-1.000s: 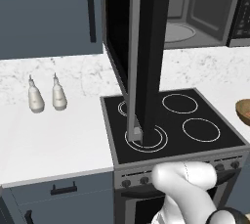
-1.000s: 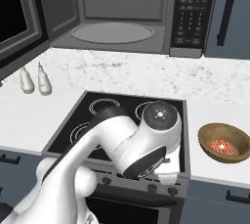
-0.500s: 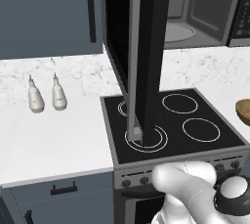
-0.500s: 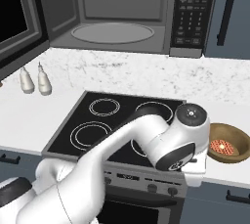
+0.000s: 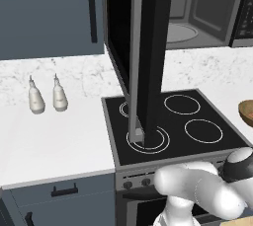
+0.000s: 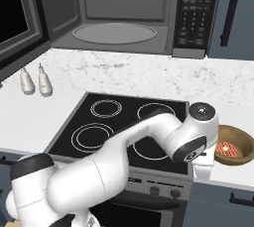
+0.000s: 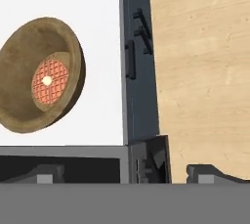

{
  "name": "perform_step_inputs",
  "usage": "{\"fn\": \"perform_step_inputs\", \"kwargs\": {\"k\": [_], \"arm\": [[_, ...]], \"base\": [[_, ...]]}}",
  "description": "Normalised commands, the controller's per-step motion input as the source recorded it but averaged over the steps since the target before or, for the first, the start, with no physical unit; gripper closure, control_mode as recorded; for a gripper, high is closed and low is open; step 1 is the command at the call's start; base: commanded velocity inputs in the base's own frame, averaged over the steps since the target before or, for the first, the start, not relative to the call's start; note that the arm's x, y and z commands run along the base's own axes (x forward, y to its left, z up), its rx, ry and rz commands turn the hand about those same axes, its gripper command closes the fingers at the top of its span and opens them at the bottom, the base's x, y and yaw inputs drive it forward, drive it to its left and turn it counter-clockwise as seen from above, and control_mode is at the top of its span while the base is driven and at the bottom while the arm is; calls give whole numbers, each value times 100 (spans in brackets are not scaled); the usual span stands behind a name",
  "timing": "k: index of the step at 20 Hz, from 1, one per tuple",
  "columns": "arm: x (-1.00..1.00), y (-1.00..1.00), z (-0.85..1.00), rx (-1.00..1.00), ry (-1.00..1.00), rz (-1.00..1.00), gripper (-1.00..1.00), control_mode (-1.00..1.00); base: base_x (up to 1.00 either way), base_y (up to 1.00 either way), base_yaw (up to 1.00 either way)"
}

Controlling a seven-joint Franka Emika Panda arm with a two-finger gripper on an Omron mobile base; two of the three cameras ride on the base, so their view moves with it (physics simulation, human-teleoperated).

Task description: Open the microwave, place the bowl with waffle inside the microwave, then close the microwave door and turn it on.

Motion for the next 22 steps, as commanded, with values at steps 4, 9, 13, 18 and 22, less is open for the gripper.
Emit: {"fn": "perform_step_inputs", "kwargs": {"k": [4, 9, 13, 18, 22], "arm": [[33, -55, -19, 7, 3, 0, -100, -100], [37, -41, -23, 5, 0, 0, -100, -100], [38, -31, -35, 2, 0, 0, -100, -100], [33, -32, -38, 1, 0, 0, -100, -100], [23, -36, -35, 1, 0, 0, -100, -100]], "base": [[0, 0, 0], [0, 0, 0], [0, 0, 0], [0, 0, 0], [0, 0, 0]]}}
